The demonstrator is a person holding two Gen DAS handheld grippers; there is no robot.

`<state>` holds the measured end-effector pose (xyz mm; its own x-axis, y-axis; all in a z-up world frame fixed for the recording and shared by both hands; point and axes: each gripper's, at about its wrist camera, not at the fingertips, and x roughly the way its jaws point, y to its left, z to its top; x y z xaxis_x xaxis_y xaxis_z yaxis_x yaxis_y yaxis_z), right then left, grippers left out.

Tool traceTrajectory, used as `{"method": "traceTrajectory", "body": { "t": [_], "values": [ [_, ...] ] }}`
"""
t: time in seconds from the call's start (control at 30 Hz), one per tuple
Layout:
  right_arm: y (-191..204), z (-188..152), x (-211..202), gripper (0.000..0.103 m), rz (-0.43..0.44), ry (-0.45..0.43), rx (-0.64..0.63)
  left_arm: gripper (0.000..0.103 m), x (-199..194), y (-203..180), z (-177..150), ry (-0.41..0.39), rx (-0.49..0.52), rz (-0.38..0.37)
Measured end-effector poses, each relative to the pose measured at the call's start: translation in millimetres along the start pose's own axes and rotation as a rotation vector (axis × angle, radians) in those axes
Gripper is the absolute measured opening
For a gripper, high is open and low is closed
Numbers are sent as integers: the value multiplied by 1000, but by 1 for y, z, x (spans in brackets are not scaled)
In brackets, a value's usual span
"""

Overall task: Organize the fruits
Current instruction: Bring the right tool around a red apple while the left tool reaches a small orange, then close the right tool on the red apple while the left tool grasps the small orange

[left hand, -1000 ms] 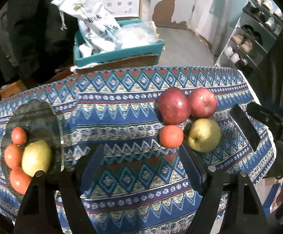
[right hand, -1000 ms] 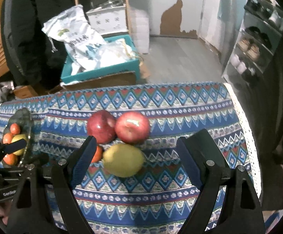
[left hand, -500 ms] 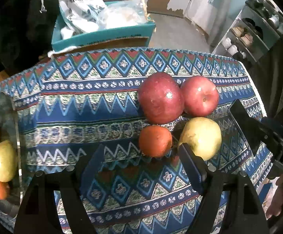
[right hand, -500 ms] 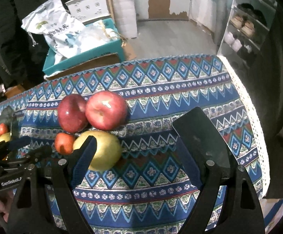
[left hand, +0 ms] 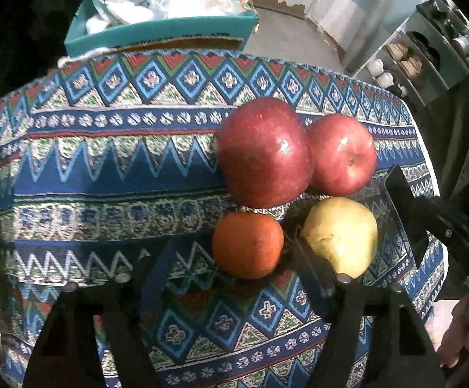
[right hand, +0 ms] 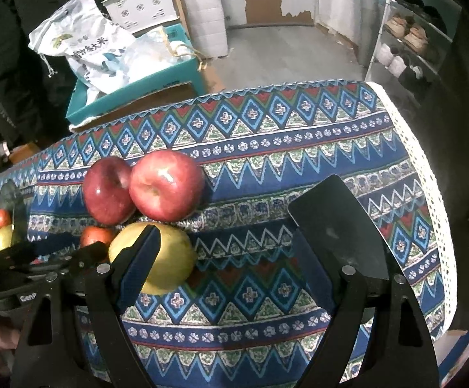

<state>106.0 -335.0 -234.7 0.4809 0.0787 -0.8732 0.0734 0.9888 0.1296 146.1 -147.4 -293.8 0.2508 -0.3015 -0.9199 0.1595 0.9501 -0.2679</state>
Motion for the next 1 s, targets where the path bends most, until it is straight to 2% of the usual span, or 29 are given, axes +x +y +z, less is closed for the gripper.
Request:
{"method": "traceTrajectory", "body": {
  "t": [0.2,0.33,0.47,0.83,1.0],
  "values": [
    [10,9,11,84,44,12,-29,46,6,-1,0,10,-2,-60],
    [20,20,21,84,83,20,-47,45,6,-3,0,-2,8,-56],
    [26,28,34,84,138,42,-12,45,-2,4,2,-22,8,-40],
    [39,36,66,84,153,109,38,45,-35,36,11,-108,-26,-5],
    [39,41,78,84,121,126,63,45,-38,43,15,-124,-42,-4]
  ]
}}
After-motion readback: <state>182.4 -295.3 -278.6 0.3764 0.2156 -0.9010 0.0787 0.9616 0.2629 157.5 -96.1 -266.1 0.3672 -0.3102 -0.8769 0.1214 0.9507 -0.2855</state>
